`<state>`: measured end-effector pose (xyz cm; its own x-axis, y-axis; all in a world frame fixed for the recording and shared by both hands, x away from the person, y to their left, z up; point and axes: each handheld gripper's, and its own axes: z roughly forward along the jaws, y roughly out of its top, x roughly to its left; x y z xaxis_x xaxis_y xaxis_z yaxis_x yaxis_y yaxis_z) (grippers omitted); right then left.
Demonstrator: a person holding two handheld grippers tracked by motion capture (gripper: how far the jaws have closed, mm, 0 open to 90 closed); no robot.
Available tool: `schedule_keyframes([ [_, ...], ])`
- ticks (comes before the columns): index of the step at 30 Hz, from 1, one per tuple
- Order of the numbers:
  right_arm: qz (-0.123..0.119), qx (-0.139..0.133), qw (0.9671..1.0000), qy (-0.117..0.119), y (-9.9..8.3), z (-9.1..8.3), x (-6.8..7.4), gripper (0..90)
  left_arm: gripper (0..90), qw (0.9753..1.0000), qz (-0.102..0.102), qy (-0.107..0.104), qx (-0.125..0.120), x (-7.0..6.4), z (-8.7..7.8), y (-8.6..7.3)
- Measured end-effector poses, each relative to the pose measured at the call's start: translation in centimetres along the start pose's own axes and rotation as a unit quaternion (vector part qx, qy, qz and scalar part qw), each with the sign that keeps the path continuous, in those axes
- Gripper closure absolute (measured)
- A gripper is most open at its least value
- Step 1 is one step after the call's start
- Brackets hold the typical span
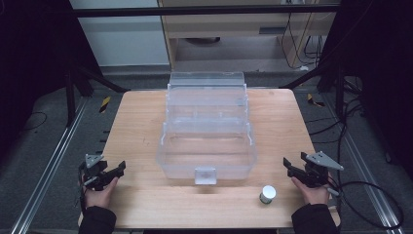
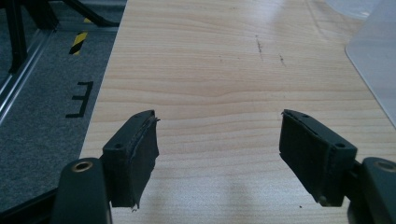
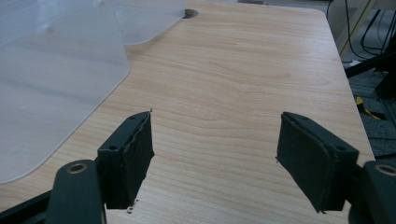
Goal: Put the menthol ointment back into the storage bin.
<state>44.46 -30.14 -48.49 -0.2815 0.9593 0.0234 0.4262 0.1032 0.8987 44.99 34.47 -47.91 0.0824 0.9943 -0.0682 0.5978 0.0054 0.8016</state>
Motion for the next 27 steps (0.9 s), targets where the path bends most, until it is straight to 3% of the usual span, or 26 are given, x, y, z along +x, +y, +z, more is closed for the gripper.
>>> schedule_keyframes([
  [3,-0.001,-0.008,0.9999,0.009,0.1,-0.2,0.0,28.9,28.2,1.0,0.003,0.0,0.005,-0.1,0.0,-0.1],
  [4,0.003,-0.003,0.9995,0.03,0.3,-0.3,0.1,29.9,28.4,1.0,0.006,0.001,0.007,-0.1,0.1,-0.1],
  [9,-0.021,0.014,0.9986,0.047,1.0,-0.2,0.3,32.3,28.5,0.9999,0.008,-0.001,0.008,-0.1,0.1,-0.1],
  [14,-0.054,0.049,0.9929,0.094,3.4,-0.9,0.8,41.0,28.2,0.9998,0.012,0.003,0.015,-0.1,0.3,-0.3],
  [15,-0.054,0.049,0.9929,0.094,3.4,-0.9,0.8,41.0,28.2,0.9998,0.012,0.003,0.015,-0.1,0.3,-0.3],
  [16,-0.078,0.071,0.9887,0.106,4.3,-1.0,1.2,41.2,28.2,0.9998,0.013,0.003,0.014,-0.1,0.3,-0.2],
  [19,-0.104,0.091,0.9837,0.116,5.5,-1.3,1.8,39.6,28.1,0.9997,0.015,0.005,0.016,-0.2,0.4,-0.2],
  [22,-0.116,0.097,0.98,0.129,6.7,-1.7,2.3,34.9,28.1,0.9996,0.02,0.004,0.018,-0.3,0.4,-0.2],
  [24,-0.116,0.099,0.9794,0.132,7.0,-1.7,2.4,34.7,28.0,0.9996,0.021,0.003,0.019,-0.4,0.4,-0.2],
  [26,-0.126,0.108,0.9756,0.144,7.9,-1.8,2.9,34.1,27.9,0.9995,0.025,0.005,0.021,-0.4,0.4,-0.2],
  [27,-0.14,0.118,0.9719,0.148,8.4,-1.8,3.1,33.8,27.9,0.9994,0.027,0.005,0.021,-0.4,0.5,-0.2],
])
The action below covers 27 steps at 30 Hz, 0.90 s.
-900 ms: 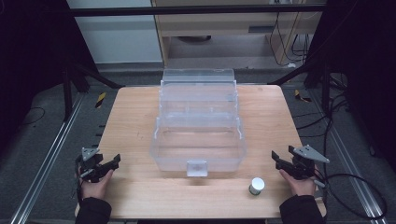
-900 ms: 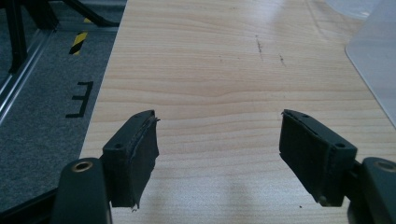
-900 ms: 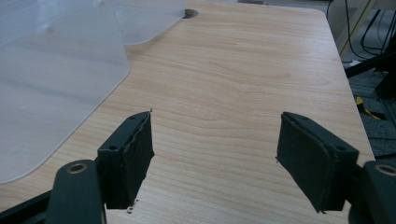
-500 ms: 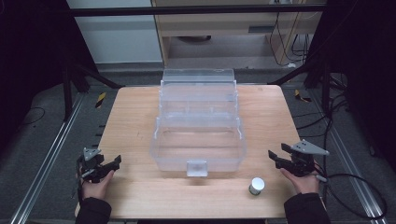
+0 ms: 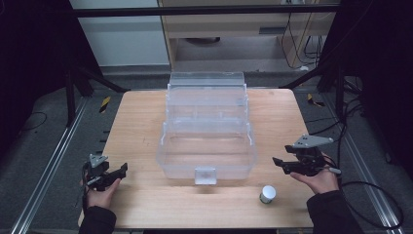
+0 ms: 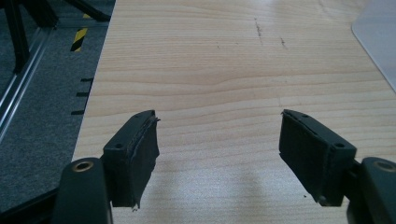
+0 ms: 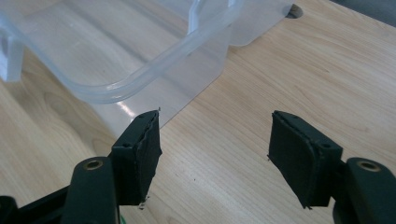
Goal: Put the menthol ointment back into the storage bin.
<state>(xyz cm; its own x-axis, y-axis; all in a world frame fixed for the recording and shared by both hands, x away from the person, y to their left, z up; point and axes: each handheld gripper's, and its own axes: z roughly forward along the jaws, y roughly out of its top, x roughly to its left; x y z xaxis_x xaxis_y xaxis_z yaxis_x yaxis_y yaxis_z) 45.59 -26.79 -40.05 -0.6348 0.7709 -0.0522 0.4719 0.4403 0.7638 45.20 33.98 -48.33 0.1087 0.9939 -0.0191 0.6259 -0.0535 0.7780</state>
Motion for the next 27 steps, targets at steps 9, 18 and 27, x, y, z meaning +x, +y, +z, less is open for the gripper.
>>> schedule_keyframes([
  [9,-0.076,0.053,0.9952,0.033,1.9,-0.5,1.1,32.4,27.6,1.0,0.006,0.001,0.005,-0.1,0.1,0.0],
  [18,-0.121,0.098,0.985,0.075,2.9,-1.0,2.4,31.1,27.5,0.9999,0.01,0.001,0.007,-0.1,0.1,0.0],
  [27,-0.172,0.142,0.9688,0.108,3.2,-0.8,4.0,33.2,27.4,0.9999,0.014,0.0,0.01,-0.3,0.2,0.0],
])
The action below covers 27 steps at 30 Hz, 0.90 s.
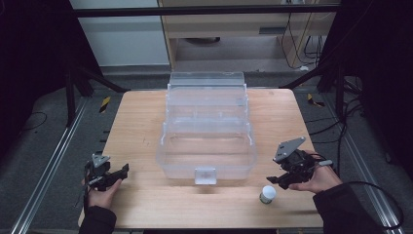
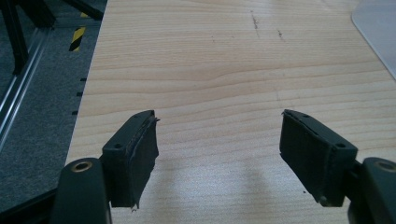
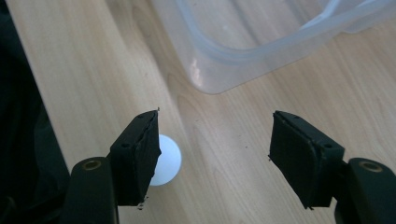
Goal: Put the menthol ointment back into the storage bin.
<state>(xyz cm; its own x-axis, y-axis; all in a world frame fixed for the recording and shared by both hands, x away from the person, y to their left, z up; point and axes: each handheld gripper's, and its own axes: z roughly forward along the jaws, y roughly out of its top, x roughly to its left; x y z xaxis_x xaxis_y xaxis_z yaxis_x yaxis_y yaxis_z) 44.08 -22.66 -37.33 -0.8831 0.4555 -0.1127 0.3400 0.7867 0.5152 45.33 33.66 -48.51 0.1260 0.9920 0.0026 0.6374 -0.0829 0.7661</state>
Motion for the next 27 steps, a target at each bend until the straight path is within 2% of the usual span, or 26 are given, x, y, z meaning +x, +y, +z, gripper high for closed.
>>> schedule_keyframes([
  [4,-0.017,0.019,0.9996,0.01,0.3,0.2,0.5,34.3,27.4,1.0,0.001,0.0,0.0,0.0,0.0,0.0],
  [9,-0.02,0.036,0.999,0.019,0.4,0.4,0.9,34.7,27.3,1.0,0.003,0.001,0.003,-0.1,0.1,0.0],
  [11,-0.029,0.052,0.998,0.023,0.4,0.7,1.0,35.1,27.3,1.0,0.004,0.001,0.003,-0.1,0.1,0.0],
  [19,-0.056,0.082,0.9943,0.038,0.5,1.5,1.4,37.2,27.3,1.0,0.005,0.002,0.005,-0.1,0.1,0.0],
  [27,-0.074,0.098,0.9914,0.046,0.3,2.2,1.7,39.4,27.3,1.0,0.007,0.003,0.005,-0.1,0.1,0.0],
])
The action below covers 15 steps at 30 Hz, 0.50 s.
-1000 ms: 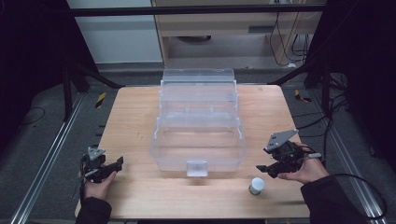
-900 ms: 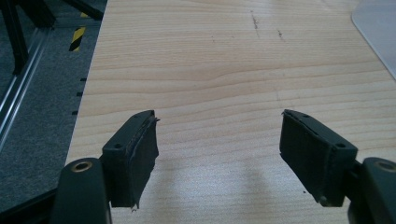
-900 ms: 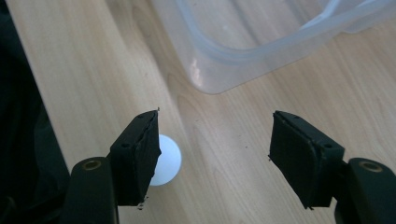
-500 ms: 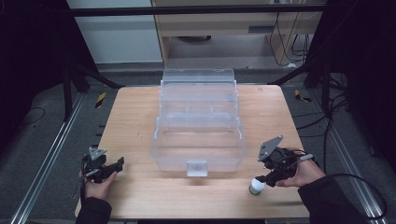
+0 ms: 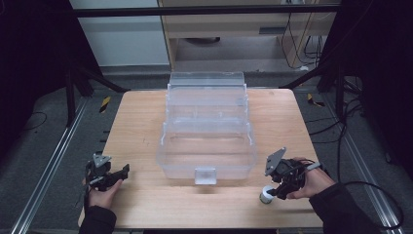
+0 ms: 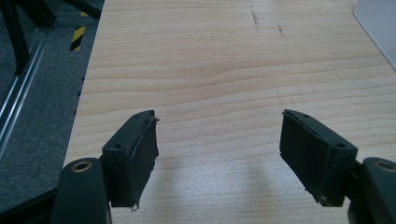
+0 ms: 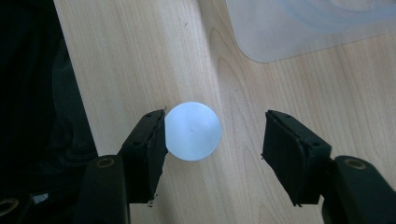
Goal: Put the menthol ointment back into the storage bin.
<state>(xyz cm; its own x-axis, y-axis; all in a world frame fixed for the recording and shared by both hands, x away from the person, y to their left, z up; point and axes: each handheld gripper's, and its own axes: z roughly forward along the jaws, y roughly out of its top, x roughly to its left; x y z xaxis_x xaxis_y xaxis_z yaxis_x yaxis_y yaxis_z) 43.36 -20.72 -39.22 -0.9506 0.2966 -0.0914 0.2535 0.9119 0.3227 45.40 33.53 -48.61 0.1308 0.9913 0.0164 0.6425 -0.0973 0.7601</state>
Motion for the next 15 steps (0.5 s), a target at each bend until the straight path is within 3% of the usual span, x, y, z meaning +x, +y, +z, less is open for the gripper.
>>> schedule_keyframes([
  [15,-0.031,0.043,0.9985,0.01,0.0,1.8,0.5,42.7,27.3,1.0,0.002,0.001,0.0,0.0,0.0,0.0],
])
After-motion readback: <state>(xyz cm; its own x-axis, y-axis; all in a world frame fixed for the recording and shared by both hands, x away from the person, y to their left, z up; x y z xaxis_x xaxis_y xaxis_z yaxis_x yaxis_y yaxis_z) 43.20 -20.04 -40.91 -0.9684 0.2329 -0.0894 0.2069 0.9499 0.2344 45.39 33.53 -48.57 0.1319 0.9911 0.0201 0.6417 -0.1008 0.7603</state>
